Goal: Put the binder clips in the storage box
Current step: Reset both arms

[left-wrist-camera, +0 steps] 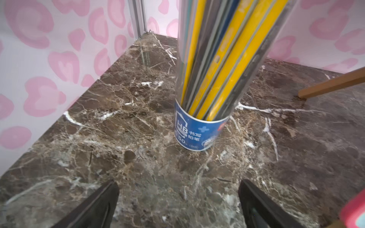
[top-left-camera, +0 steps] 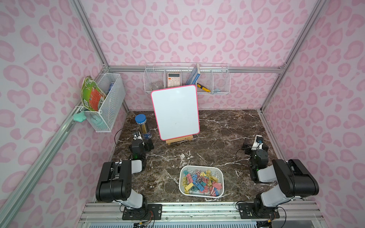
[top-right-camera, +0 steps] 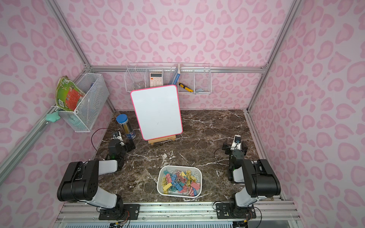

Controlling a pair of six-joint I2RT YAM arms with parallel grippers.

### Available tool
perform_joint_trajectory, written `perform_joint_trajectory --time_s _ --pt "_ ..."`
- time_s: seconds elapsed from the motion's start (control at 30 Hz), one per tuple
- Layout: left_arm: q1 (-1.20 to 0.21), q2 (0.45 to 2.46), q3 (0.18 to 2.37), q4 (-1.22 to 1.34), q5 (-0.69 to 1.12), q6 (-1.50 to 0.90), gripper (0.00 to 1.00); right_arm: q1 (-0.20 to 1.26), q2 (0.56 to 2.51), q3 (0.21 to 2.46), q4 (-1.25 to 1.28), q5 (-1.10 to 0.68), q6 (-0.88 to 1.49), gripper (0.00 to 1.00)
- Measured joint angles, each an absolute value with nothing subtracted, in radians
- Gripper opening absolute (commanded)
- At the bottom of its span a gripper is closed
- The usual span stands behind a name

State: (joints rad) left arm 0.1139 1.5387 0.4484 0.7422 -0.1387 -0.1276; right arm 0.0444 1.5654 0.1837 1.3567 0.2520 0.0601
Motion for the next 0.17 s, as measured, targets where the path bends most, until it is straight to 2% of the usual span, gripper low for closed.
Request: perform_joint_trajectory --time_s 0.17 --pt "0.114 1.538 0.448 0.741 -0.128 -0.130 0.99 0.044 1.568 0.186 1.366 0.255 0.056 0.99"
